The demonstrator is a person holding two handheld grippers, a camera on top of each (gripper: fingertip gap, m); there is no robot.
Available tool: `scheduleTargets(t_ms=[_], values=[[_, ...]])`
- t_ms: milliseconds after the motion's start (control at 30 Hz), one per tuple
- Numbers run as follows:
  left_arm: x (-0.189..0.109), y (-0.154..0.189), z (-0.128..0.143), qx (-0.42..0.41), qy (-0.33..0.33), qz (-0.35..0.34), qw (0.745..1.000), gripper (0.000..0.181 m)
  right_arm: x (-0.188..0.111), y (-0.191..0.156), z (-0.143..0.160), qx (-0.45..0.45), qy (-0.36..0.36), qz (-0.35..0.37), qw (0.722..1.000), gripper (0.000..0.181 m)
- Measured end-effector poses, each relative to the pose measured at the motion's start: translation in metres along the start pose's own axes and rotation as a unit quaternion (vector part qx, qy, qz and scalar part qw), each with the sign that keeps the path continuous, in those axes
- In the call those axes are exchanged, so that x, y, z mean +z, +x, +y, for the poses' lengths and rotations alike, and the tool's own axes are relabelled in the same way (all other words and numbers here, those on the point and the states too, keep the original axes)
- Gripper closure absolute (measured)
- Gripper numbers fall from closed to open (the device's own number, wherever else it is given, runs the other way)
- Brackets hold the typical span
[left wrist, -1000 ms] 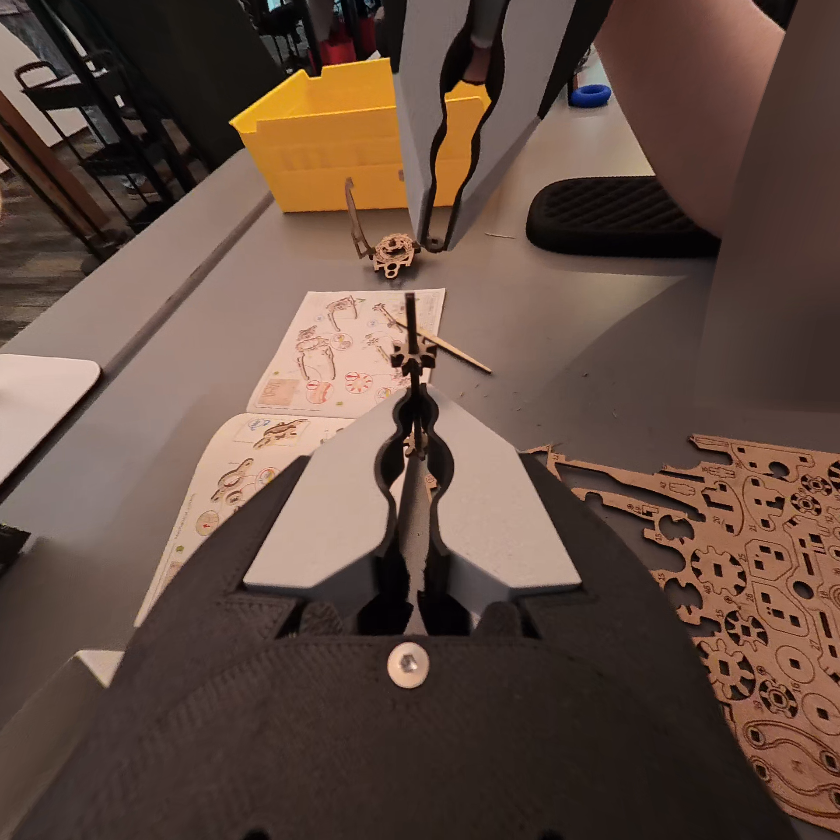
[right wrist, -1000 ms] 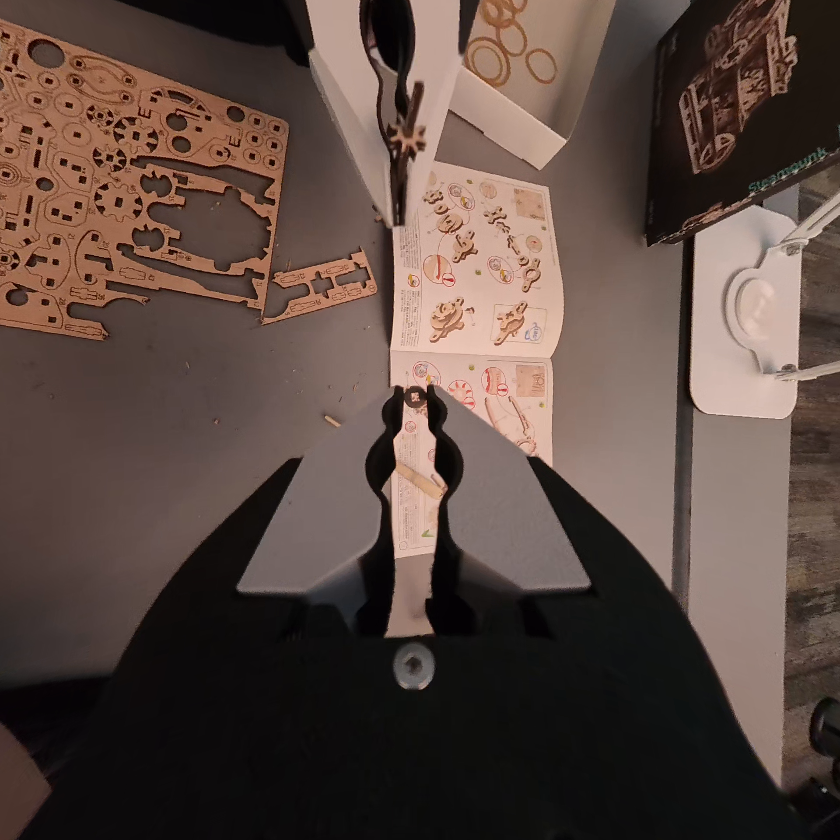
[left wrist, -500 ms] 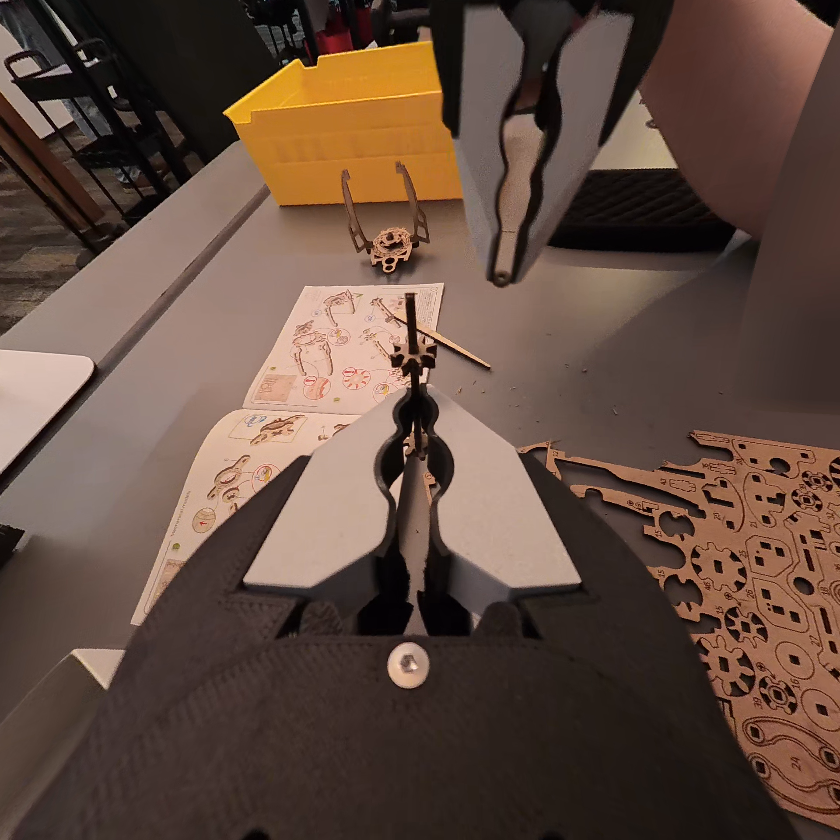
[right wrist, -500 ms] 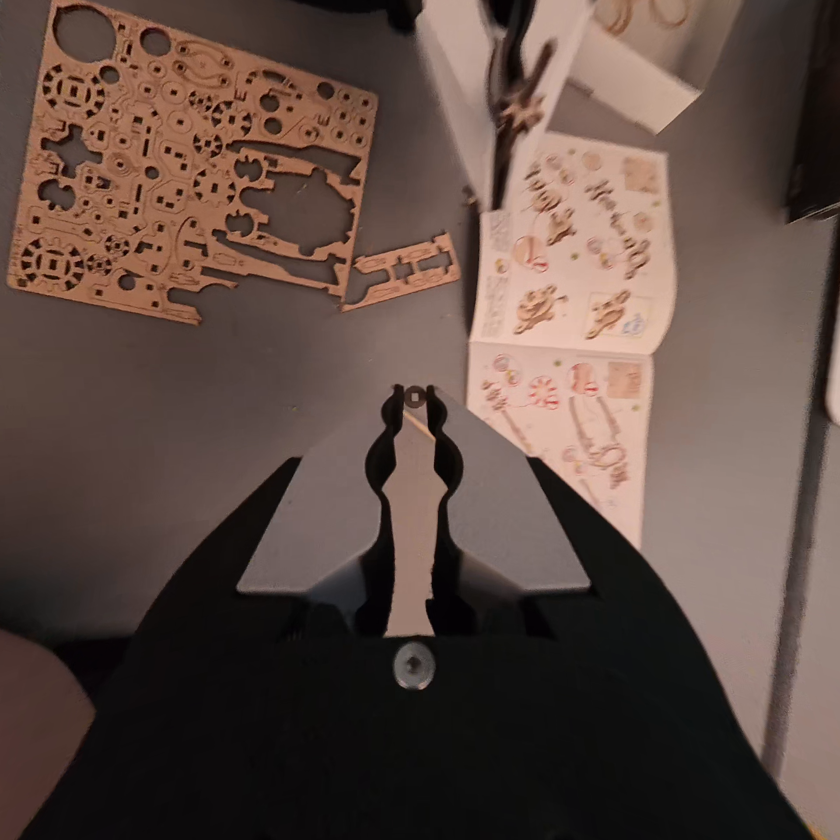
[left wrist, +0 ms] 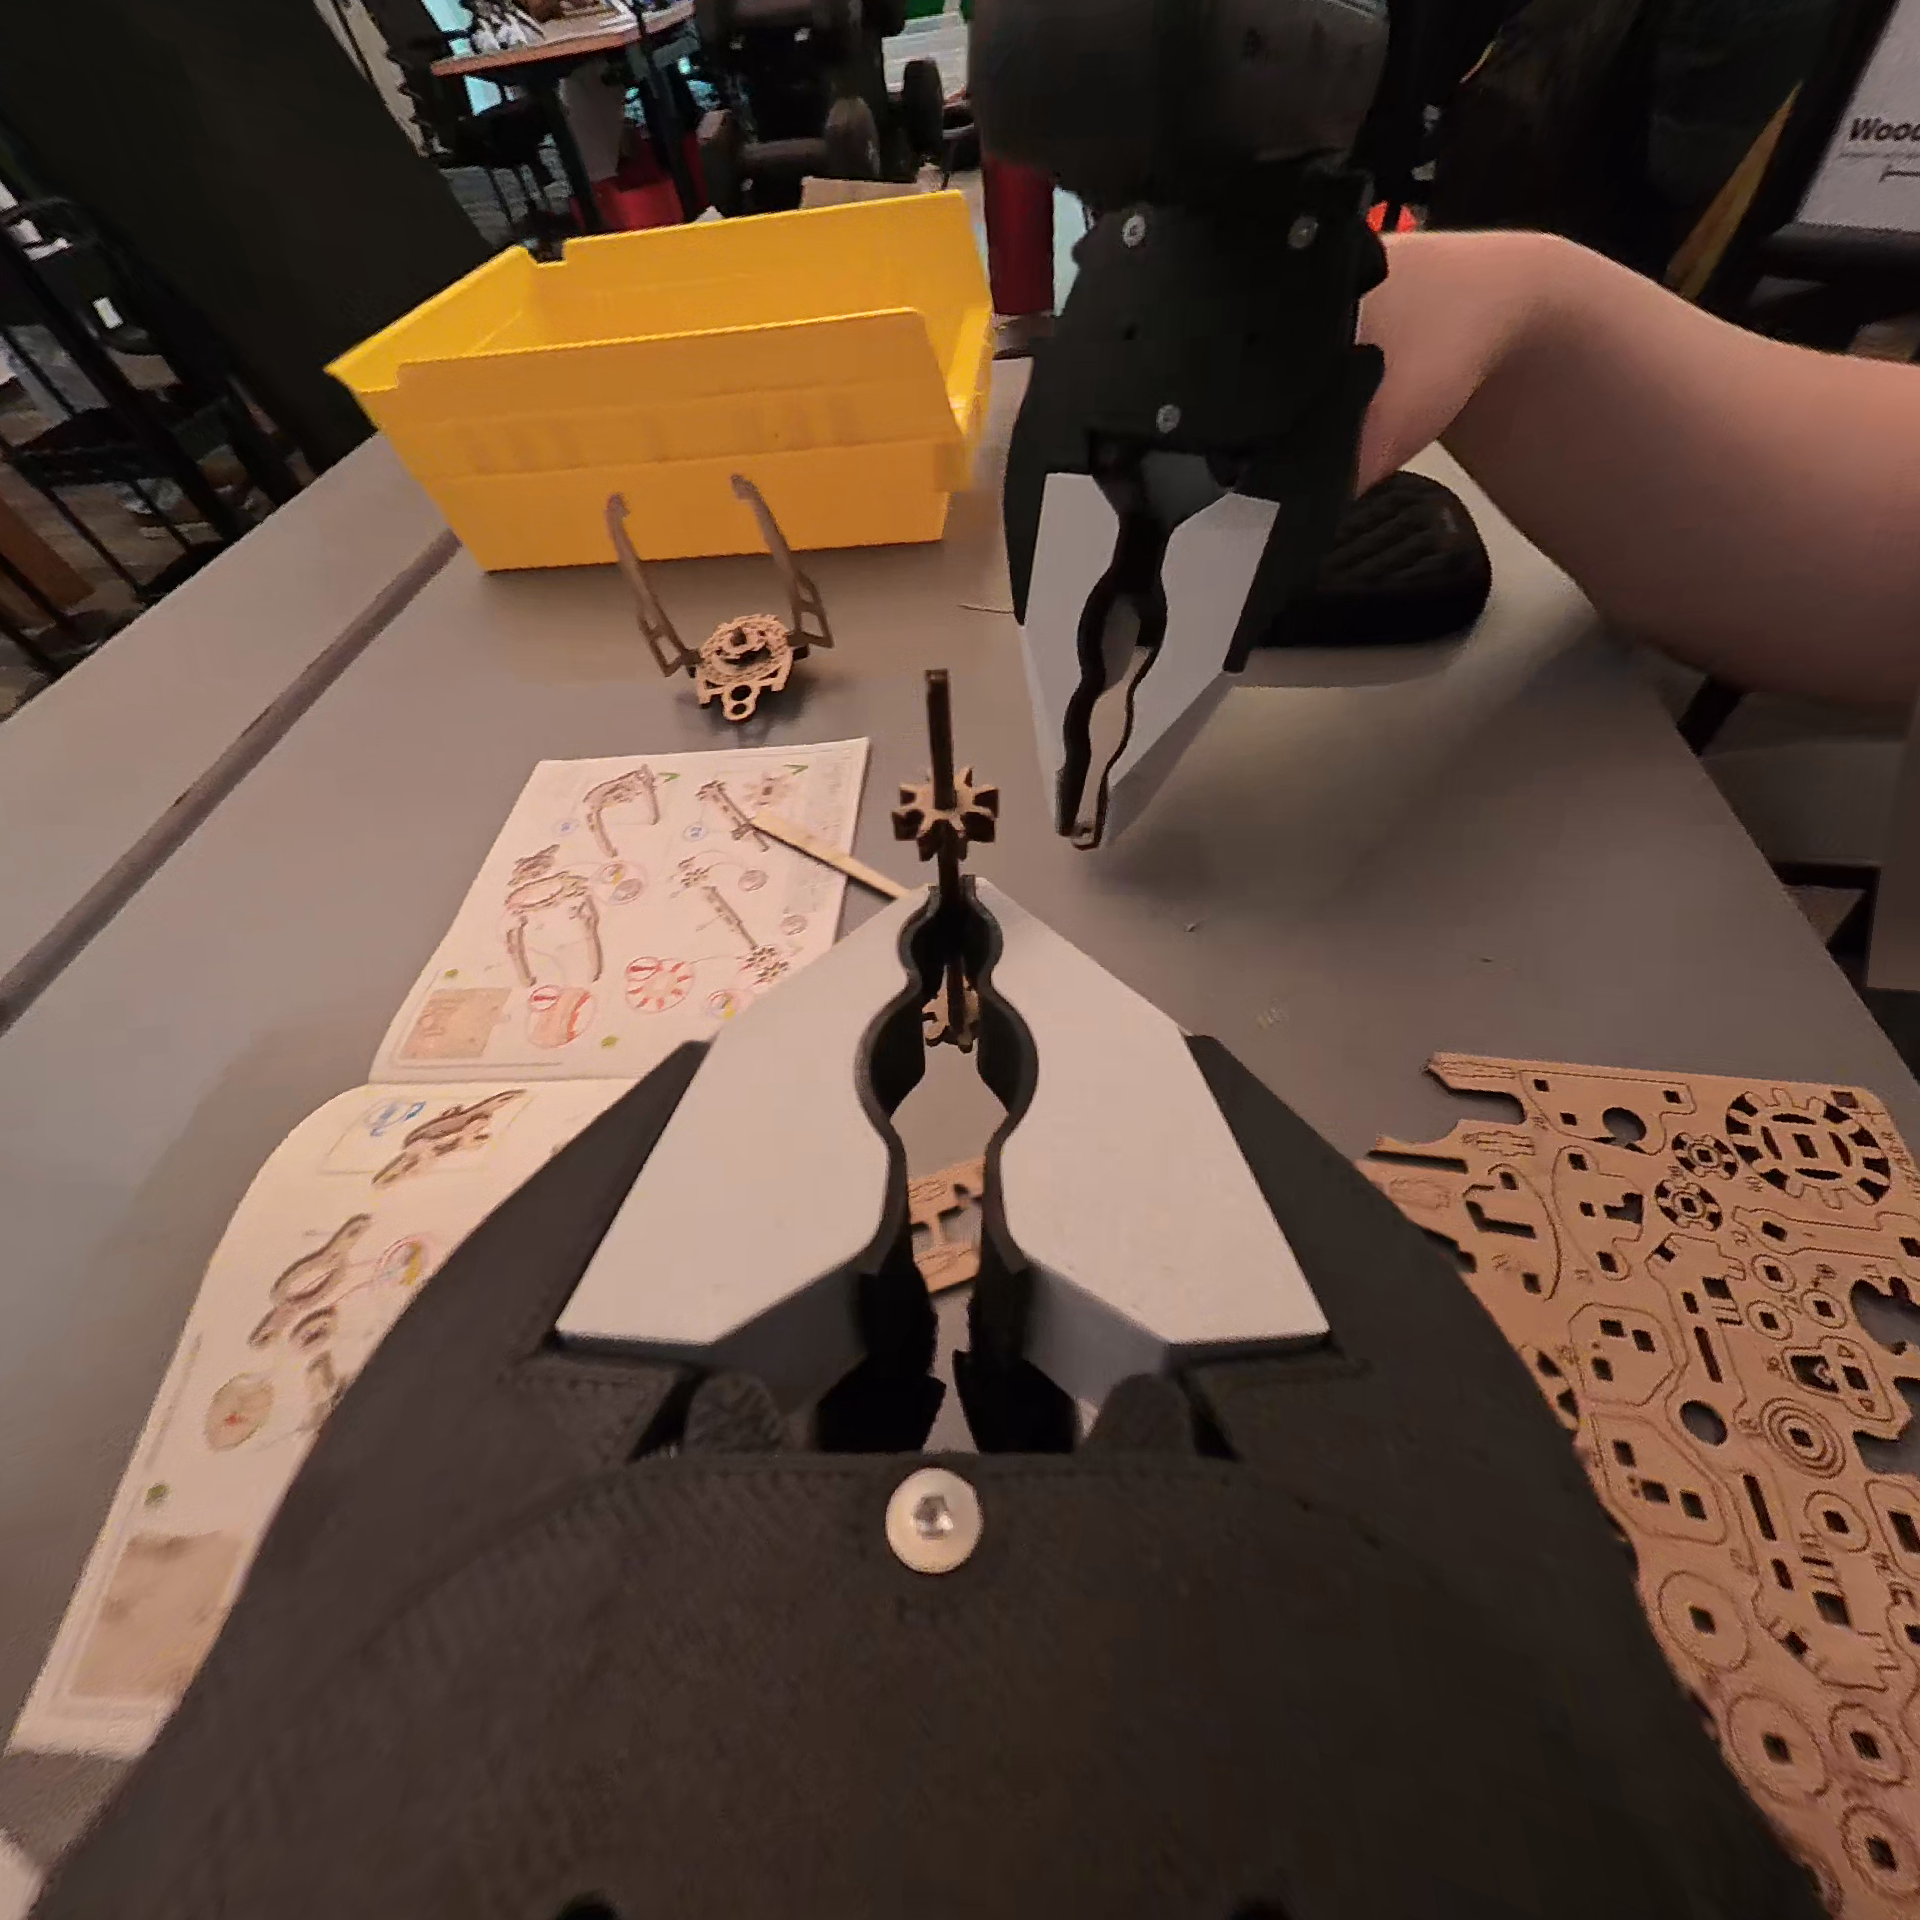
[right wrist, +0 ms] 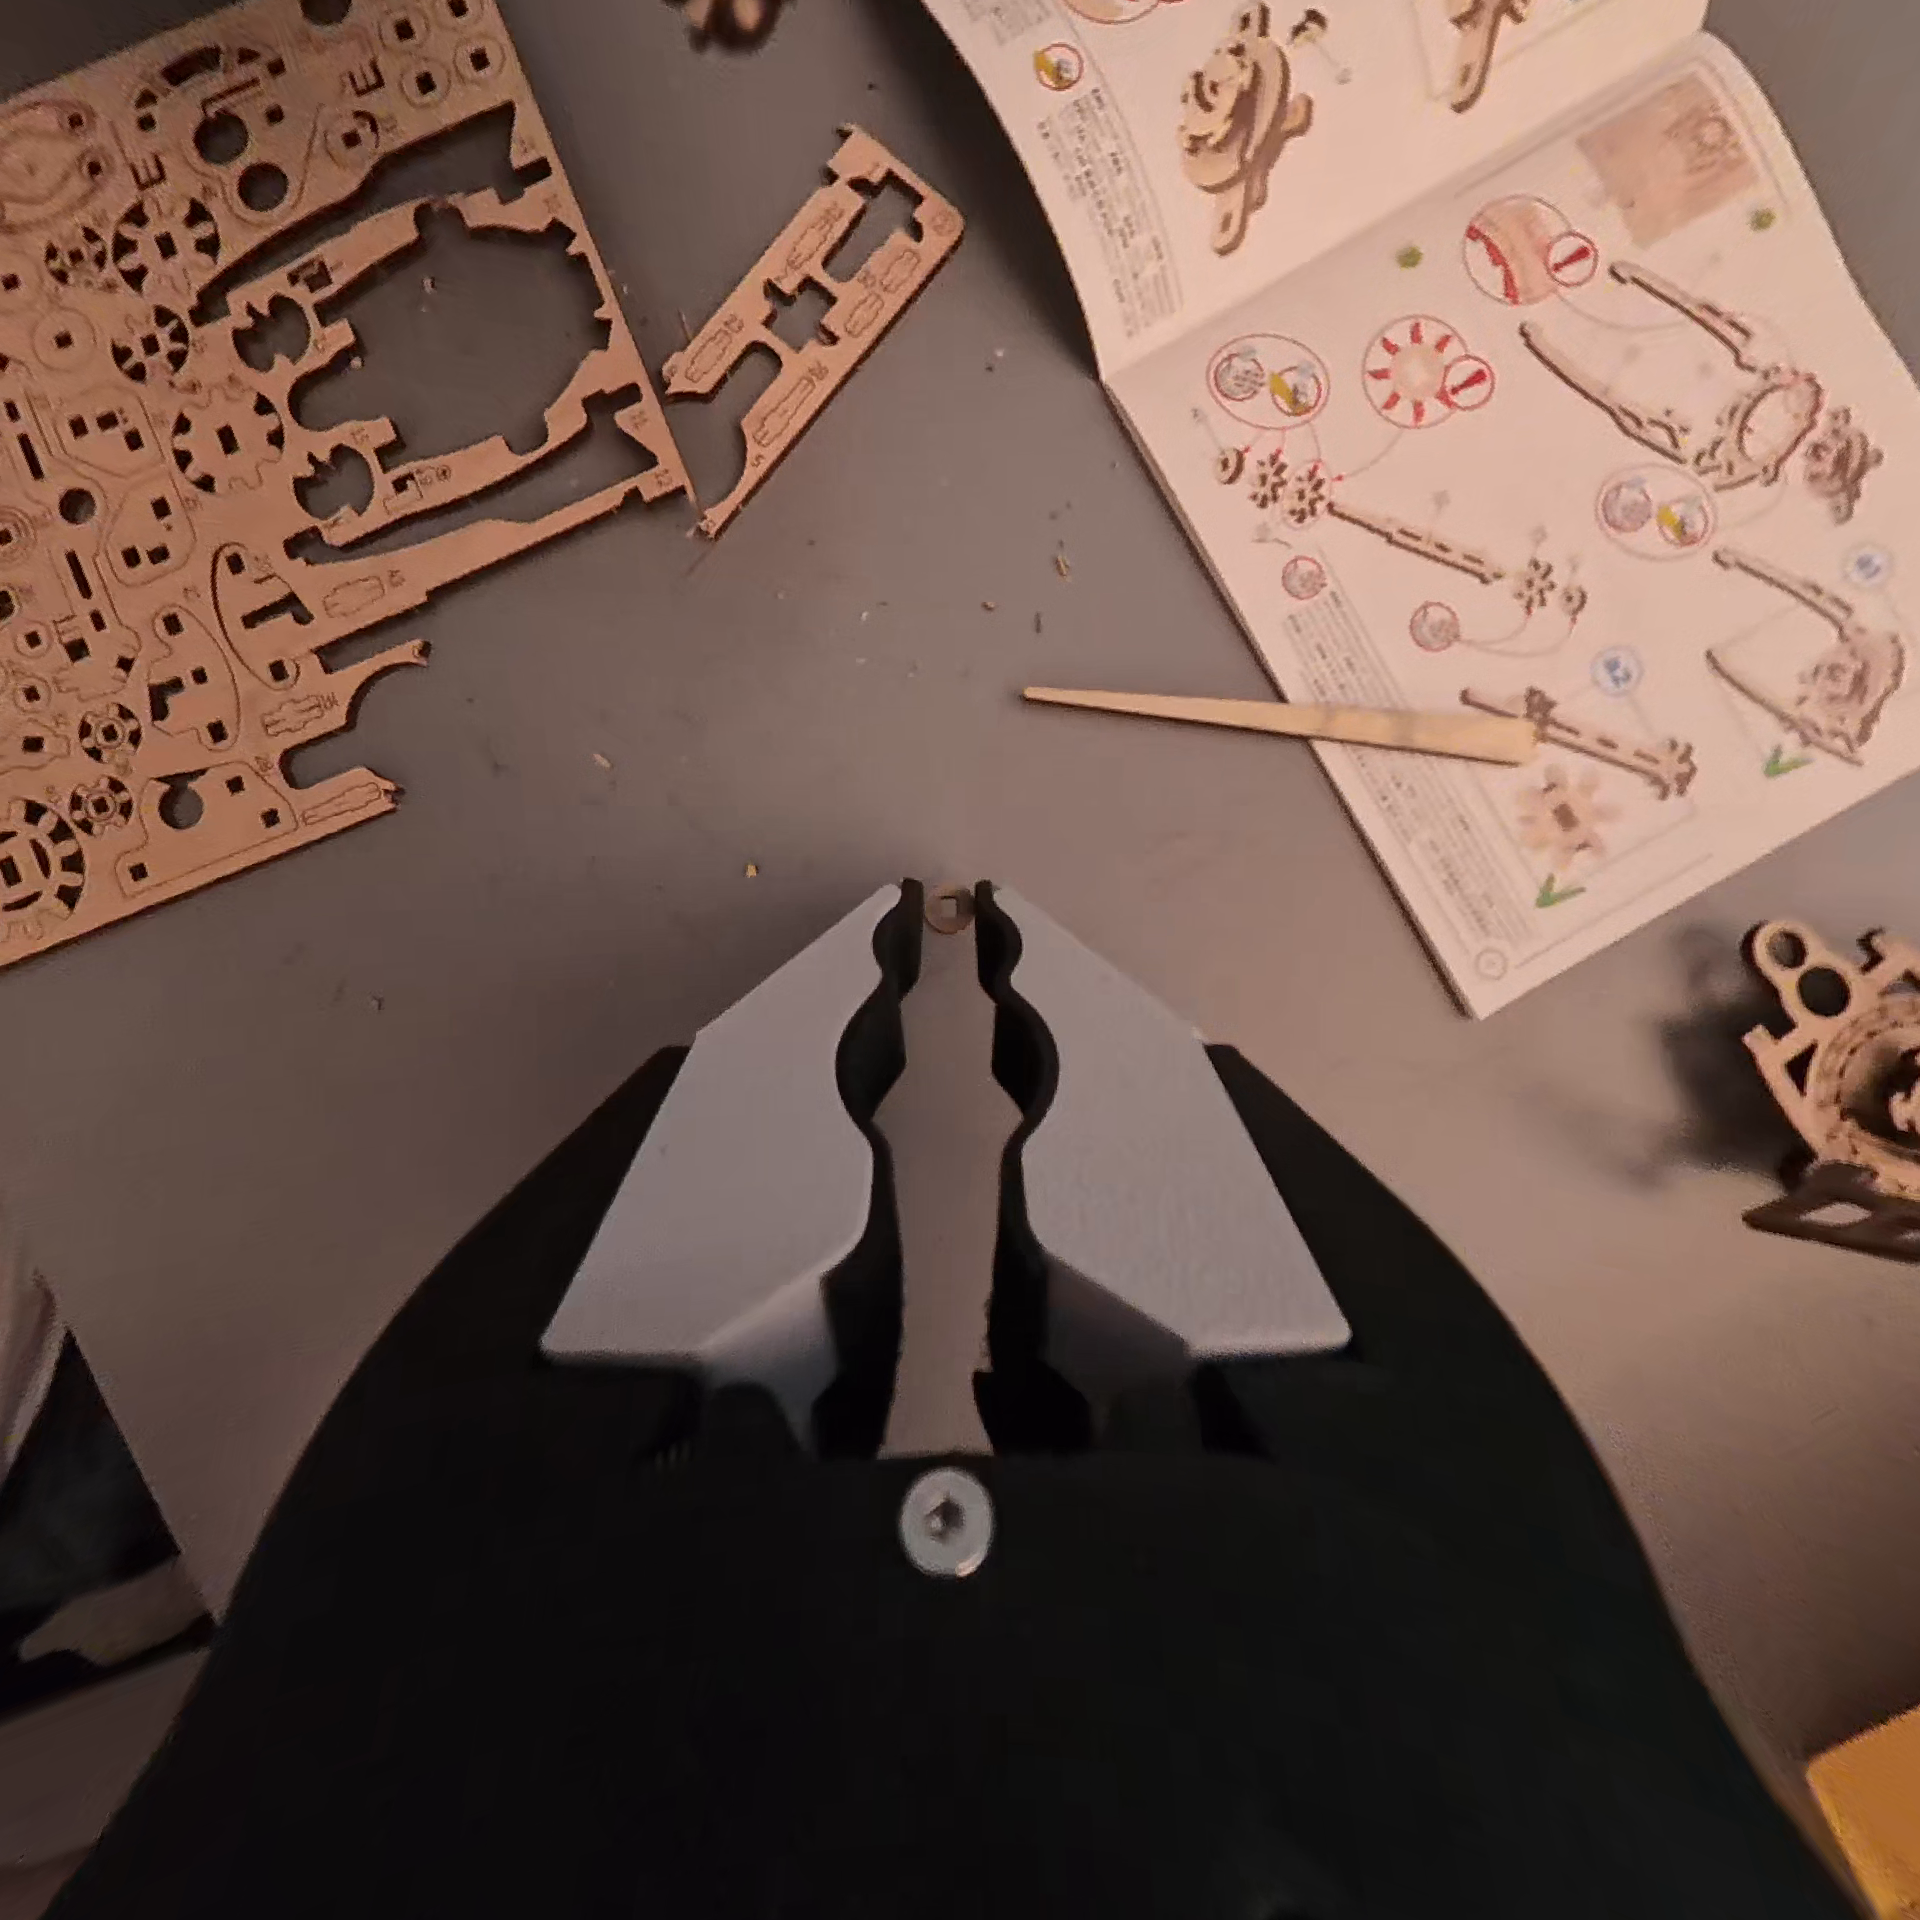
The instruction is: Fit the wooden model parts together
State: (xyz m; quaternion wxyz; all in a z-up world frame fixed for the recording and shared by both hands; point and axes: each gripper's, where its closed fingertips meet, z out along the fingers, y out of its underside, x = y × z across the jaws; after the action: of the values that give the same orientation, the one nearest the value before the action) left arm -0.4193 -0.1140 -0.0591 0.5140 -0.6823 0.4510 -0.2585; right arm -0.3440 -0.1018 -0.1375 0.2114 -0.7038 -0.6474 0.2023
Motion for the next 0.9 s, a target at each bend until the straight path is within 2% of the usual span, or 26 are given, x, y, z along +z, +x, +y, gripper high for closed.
scheduleTargets(t_ms=[100,200,400,500,900], values=[[0.014,0.014,0.004,0.011,-0.008,0.018,1.0,0.181,0.002,0.005,0.005,0.005,0.003,0.016,1.0,0.173],[0.022,0.02,0.009,0.046,-0.013,0.019,0.999,0.181,0.005,0.007,0.0,0.023,0.029,0.001,0.999,0.173],[0.024,0.017,0.016,0.125,-0.024,-0.006,0.992,0.181,0.007,0.017,-0.005,0.059,0.08,-0.002,0.995,0.173],[0.026,0.017,0.019,0.152,-0.026,-0.012,0.988,0.181,0.011,0.016,-0.001,0.071,0.08,-0.012,0.994,0.173],[0.025,0.015,0.019,0.167,-0.028,-0.024,0.985,0.181,0.013,0.015,-0.001,0.062,0.087,0.002,0.994,0.173]])
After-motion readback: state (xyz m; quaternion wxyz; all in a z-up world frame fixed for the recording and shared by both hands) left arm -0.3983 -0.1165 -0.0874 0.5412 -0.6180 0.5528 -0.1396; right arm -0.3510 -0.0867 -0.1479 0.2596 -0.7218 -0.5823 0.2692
